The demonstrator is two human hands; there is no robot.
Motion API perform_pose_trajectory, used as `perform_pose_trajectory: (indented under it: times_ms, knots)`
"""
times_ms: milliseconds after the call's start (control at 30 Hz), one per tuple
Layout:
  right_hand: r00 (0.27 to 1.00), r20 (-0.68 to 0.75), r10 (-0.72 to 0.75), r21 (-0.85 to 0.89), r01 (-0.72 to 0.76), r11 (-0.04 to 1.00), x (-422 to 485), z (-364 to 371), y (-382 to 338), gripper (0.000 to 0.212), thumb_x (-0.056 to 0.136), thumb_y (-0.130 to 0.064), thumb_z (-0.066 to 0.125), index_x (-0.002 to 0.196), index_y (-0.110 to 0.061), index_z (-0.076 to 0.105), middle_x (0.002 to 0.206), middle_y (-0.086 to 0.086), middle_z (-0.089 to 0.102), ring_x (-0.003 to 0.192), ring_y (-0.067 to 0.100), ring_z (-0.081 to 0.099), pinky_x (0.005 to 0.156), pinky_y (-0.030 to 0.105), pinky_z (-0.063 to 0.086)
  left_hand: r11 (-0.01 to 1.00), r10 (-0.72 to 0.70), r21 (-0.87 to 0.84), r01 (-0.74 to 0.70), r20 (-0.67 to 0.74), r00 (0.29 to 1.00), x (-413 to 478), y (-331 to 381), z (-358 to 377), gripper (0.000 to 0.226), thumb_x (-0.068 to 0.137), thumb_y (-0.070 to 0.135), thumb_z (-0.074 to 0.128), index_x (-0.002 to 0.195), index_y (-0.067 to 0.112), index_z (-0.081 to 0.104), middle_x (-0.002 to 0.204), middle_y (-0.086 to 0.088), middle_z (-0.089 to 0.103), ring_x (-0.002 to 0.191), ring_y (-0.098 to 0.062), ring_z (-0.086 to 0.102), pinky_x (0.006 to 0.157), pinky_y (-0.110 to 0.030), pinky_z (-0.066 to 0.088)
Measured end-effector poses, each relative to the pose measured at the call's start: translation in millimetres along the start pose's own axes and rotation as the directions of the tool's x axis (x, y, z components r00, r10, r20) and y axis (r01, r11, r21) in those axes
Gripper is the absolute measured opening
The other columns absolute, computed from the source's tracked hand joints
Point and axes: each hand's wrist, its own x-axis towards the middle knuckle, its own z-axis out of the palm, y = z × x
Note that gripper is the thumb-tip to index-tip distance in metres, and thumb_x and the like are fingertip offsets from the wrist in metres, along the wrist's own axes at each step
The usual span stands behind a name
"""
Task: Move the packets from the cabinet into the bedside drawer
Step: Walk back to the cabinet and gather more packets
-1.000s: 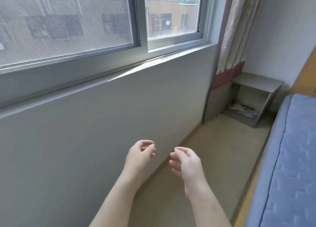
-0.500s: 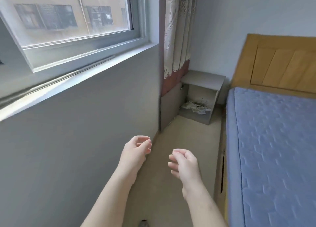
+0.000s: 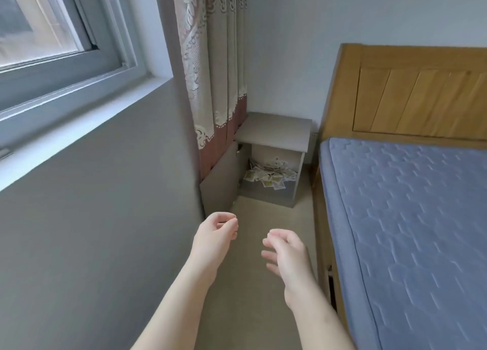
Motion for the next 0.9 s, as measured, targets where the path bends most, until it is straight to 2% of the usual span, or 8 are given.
perform_pose_trajectory:
  times_ms: [100,233,400,567,733,833,900]
  knots:
    - [0.999,-0.042,0.026,0.024,-0.025,0.999,62.7,-5.3,-20.4,0.010,0.093,-0.016,0.050,0.091,-0.023,0.056,0.103,0.001,0.063,0.089,0.016,0.062,0.087,0.036,0.049,1.000,-0.010,0.024,0.010,0.026,1.000,64.1,16.7,30.8,0.011,0.088,0.022,0.055,0.091,0.031,0.062,0.097,0.003,0.068,0.095,-0.013,0.065,0.090,-0.036,0.049]
    - [0.997,-0.063,0.037,0.032,-0.035,0.999,156.6,-19.6,-45.2,0.009,0.093,-0.015,0.050,0.092,-0.021,0.057,0.098,0.001,0.063,0.080,0.012,0.060,0.068,0.026,0.043,1.000,-0.014,0.026,0.012,0.041,0.999,152.0,32.7,85.6,0.010,0.088,0.022,0.056,0.089,0.030,0.063,0.094,0.001,0.070,0.096,-0.017,0.065,0.083,-0.034,0.048]
    - [0.997,-0.074,0.022,0.011,-0.021,1.000,287.9,-57.2,-90.1,0.008,0.094,-0.016,0.050,0.095,-0.019,0.057,0.098,-0.001,0.062,0.079,0.011,0.059,0.069,0.022,0.043,1.000,-0.015,0.023,0.014,0.041,0.999,258.2,62.0,168.7,0.009,0.088,0.023,0.058,0.086,0.030,0.063,0.086,0.001,0.068,0.091,-0.022,0.065,0.074,-0.031,0.045]
    - [0.996,-0.028,0.090,-0.026,-0.091,0.996,394.3,-70.7,-125.6,0.010,0.093,-0.014,0.051,0.089,-0.021,0.057,0.096,0.000,0.063,0.080,0.013,0.061,0.069,0.024,0.045,0.995,-0.096,0.007,0.097,-0.040,0.995,350.3,85.0,213.3,0.009,0.089,0.023,0.057,0.087,0.029,0.063,0.092,-0.001,0.070,0.097,-0.026,0.065,0.083,-0.038,0.051]
    - [0.991,-0.014,0.131,-0.062,-0.132,0.989,494.3,-68.0,-145.0,0.010,0.094,-0.015,0.051,0.090,-0.022,0.057,0.097,0.000,0.062,0.084,0.014,0.060,0.071,0.024,0.046,0.988,-0.154,-0.014,0.153,-0.045,0.987,441.5,89.4,248.0,0.009,0.089,0.019,0.057,0.091,0.025,0.064,0.088,-0.001,0.069,0.087,-0.019,0.064,0.076,-0.031,0.048]
    - [0.991,-0.025,0.128,-0.063,-0.130,0.990,563.8,-55.6,-157.8,0.009,0.094,-0.014,0.052,0.091,-0.020,0.057,0.099,0.001,0.062,0.082,0.014,0.060,0.071,0.024,0.046,0.992,-0.121,0.045,0.121,-0.006,0.993,515.3,95.9,268.7,0.011,0.089,0.021,0.056,0.087,0.030,0.062,0.086,0.003,0.067,0.078,-0.015,0.059,0.071,-0.028,0.044]
    - [0.991,-0.033,0.129,-0.049,-0.130,0.990,613.5,-42.6,-164.1,0.008,0.094,-0.013,0.052,0.090,-0.019,0.057,0.100,0.003,0.061,0.081,0.015,0.059,0.069,0.024,0.046,0.991,-0.078,0.115,0.075,0.024,0.997,570.0,100.0,281.2,0.011,0.090,0.024,0.054,0.087,0.032,0.060,0.086,0.006,0.065,0.079,-0.013,0.058,0.072,-0.026,0.042]
